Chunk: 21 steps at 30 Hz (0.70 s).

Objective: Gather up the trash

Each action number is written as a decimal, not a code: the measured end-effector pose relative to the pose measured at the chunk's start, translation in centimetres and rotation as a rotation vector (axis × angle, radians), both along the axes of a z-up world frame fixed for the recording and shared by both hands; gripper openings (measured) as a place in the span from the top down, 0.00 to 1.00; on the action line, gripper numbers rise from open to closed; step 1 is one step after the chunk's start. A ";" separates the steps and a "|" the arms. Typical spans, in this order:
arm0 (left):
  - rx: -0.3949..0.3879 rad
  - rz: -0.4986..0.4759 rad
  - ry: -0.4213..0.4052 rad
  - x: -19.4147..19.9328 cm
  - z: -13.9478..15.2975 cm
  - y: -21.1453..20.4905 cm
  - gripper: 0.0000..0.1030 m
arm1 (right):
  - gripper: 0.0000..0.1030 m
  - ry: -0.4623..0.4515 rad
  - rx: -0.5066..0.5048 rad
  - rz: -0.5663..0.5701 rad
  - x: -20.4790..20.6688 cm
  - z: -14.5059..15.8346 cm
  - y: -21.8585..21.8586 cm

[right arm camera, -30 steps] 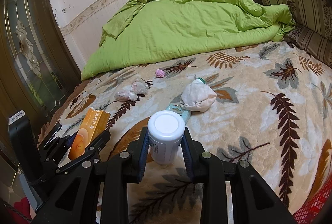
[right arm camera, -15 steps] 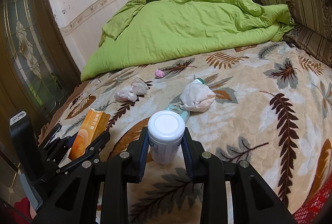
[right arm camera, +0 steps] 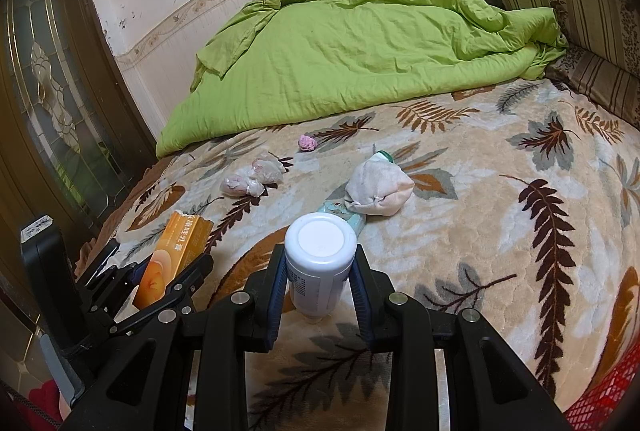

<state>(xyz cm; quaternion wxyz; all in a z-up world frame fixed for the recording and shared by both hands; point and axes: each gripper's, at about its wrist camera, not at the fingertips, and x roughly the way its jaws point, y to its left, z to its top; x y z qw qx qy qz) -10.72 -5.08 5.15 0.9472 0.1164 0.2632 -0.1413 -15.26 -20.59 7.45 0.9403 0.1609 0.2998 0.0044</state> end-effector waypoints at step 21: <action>-0.084 -0.164 0.042 -1.8 0.4 -0.8 0.56 | 0.68 -0.005 0.115 -0.100 -4.0 2.4 -4.1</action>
